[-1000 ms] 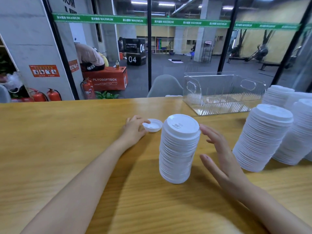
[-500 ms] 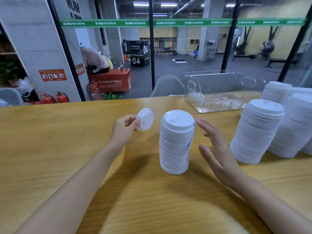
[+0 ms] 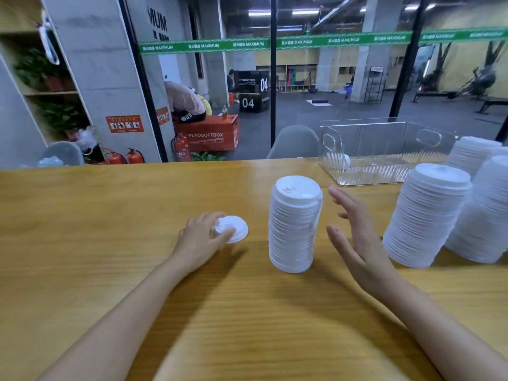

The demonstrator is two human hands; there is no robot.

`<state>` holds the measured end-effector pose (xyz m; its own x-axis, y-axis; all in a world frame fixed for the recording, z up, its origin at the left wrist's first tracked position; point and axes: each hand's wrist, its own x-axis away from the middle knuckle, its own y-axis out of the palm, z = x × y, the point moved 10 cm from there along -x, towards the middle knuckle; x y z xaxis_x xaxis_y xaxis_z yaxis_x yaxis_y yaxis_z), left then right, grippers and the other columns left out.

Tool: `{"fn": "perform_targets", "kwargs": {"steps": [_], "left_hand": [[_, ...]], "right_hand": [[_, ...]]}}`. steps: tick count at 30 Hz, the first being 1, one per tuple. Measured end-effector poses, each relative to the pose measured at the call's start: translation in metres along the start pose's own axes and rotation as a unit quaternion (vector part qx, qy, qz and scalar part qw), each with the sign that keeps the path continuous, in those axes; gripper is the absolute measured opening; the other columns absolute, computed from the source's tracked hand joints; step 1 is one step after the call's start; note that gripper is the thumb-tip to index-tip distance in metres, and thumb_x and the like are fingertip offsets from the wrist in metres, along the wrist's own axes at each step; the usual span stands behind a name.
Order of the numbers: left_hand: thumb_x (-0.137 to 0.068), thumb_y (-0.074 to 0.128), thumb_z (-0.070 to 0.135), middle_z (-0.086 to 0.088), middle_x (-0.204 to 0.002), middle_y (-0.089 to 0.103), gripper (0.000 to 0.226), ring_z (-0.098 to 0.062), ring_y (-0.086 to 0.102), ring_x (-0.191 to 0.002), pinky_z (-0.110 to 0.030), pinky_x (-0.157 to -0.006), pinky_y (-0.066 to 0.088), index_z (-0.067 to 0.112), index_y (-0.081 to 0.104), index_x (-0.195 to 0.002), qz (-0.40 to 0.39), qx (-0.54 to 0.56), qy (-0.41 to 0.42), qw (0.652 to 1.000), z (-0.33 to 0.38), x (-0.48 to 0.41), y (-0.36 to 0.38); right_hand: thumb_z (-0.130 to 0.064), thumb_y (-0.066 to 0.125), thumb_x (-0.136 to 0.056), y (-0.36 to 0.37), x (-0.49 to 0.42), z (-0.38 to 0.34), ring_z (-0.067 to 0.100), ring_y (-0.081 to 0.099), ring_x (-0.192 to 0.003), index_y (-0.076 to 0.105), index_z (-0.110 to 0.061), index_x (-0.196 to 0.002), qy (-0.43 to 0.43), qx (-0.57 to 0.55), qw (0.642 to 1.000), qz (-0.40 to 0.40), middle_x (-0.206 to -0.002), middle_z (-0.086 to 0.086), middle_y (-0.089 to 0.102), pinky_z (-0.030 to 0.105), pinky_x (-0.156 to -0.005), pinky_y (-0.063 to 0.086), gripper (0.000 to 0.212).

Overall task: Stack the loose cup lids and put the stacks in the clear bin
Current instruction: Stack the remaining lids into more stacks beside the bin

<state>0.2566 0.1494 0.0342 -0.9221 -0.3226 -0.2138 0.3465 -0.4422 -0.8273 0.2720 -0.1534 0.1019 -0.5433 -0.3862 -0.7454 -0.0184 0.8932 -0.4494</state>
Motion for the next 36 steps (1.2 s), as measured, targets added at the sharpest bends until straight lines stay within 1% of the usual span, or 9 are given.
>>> {"fn": "perform_targets", "kwargs": {"steps": [6, 9, 11, 14, 19, 23, 27, 32, 36], "left_hand": [[-0.073, 0.067, 0.065, 0.012, -0.128, 0.058, 0.057, -0.018, 0.05, -0.122, -0.04, -0.102, 0.035, 0.033, 0.059, -0.119, 0.005, -0.009, 0.005, 1.0, 0.001, 0.001, 0.003], [-0.064, 0.058, 0.073, 0.012, -0.117, 0.063, 0.06, -0.018, 0.055, -0.117, -0.041, -0.1, 0.04, 0.034, 0.063, -0.109, 0.104, 0.101, 0.024, 0.989, 0.021, 0.004, -0.031], [-0.078, 0.073, 0.053, 0.016, -0.115, 0.063, 0.04, -0.014, 0.055, -0.116, -0.021, -0.095, 0.039, 0.03, 0.065, -0.109, 0.141, 0.189, 0.059, 0.97, 0.047, 0.008, -0.054], [-0.084, 0.072, 0.042, 0.022, -0.119, 0.063, 0.034, 0.0, 0.052, -0.117, 0.0, -0.087, 0.031, 0.031, 0.065, -0.116, 0.101, 0.243, 0.144, 0.954, 0.108, 0.016, -0.073], [-0.075, 0.076, 0.055, 0.035, -0.118, 0.057, 0.04, 0.001, 0.044, -0.122, -0.025, -0.101, 0.033, 0.044, 0.064, -0.112, 0.023, 0.184, 0.218, 0.958, 0.168, 0.026, -0.064], [-0.066, 0.059, 0.072, 0.033, -0.12, 0.054, 0.044, -0.004, 0.042, -0.123, -0.048, -0.109, 0.032, 0.053, 0.058, -0.106, 0.021, 0.118, 0.238, 0.964, 0.177, 0.025, -0.058], [-0.066, 0.057, 0.074, 0.03, -0.121, 0.055, 0.047, -0.006, 0.043, -0.121, -0.05, -0.108, 0.033, 0.053, 0.058, -0.108, 0.027, 0.095, 0.249, 0.963, 0.179, 0.024, -0.057], [-0.066, 0.055, 0.075, 0.029, -0.121, 0.055, 0.045, -0.006, 0.043, -0.121, -0.05, -0.109, 0.031, 0.056, 0.055, -0.106, 0.012, 0.1, 0.234, 0.967, 0.173, 0.022, -0.053], [-0.067, 0.057, 0.073, 0.028, -0.123, 0.057, 0.048, -0.004, 0.044, -0.122, -0.048, -0.109, 0.033, 0.053, 0.058, -0.11, 0.007, 0.142, 0.215, 0.966, 0.163, 0.02, -0.048]], "right_hand": [[-0.053, 0.038, -0.1, 0.0, 0.0, -0.001, 0.018, 0.032, -0.144, 0.028, -0.037, -0.149, 0.005, -0.007, 1.0, -0.004, -0.155, -0.007, 0.033, 0.057, -0.109, 0.037, 0.052], [-0.054, 0.038, -0.1, -0.001, -0.001, -0.001, 0.018, 0.034, -0.143, 0.028, -0.035, -0.15, 0.006, -0.006, 1.0, 0.0, -0.154, -0.01, 0.033, 0.056, -0.109, 0.037, 0.054], [-0.055, 0.038, -0.1, -0.002, -0.001, -0.002, 0.019, 0.036, -0.141, 0.028, -0.034, -0.15, 0.005, -0.007, 1.0, 0.005, -0.153, -0.009, 0.033, 0.054, -0.11, 0.036, 0.054], [-0.054, 0.038, -0.1, -0.004, -0.002, -0.002, 0.02, 0.036, -0.141, 0.028, -0.035, -0.15, 0.003, -0.011, 1.0, 0.009, -0.153, -0.008, 0.034, 0.054, -0.11, 0.036, 0.054], [-0.056, 0.039, -0.1, -0.006, -0.002, 0.001, 0.019, 0.036, -0.141, 0.028, -0.041, -0.148, 0.008, -0.011, 1.0, 0.014, -0.153, -0.014, 0.031, 0.055, -0.109, 0.036, 0.051], [-0.057, 0.038, -0.1, -0.008, -0.002, 0.002, 0.018, 0.036, -0.14, 0.028, -0.042, -0.147, 0.01, -0.011, 1.0, 0.017, -0.153, -0.018, 0.03, 0.055, -0.109, 0.036, 0.051], [-0.054, 0.038, -0.1, -0.005, -0.003, -0.002, 0.014, 0.032, -0.143, 0.026, -0.042, -0.148, 0.0, -0.005, 1.0, 0.008, -0.153, -0.025, 0.027, 0.053, -0.112, 0.034, 0.051], [-0.054, 0.037, -0.102, 0.007, -0.003, -0.012, 0.013, 0.028, -0.145, 0.026, -0.035, -0.153, -0.028, 0.039, 0.998, -0.039, -0.158, -0.012, 0.028, 0.022, -0.117, 0.017, 0.055], [-0.054, 0.039, -0.101, 0.014, -0.001, -0.011, 0.014, 0.027, -0.145, 0.027, -0.041, -0.151, -0.021, 0.045, 0.997, -0.064, -0.158, -0.01, 0.027, 0.022, -0.117, 0.018, 0.053]]}}
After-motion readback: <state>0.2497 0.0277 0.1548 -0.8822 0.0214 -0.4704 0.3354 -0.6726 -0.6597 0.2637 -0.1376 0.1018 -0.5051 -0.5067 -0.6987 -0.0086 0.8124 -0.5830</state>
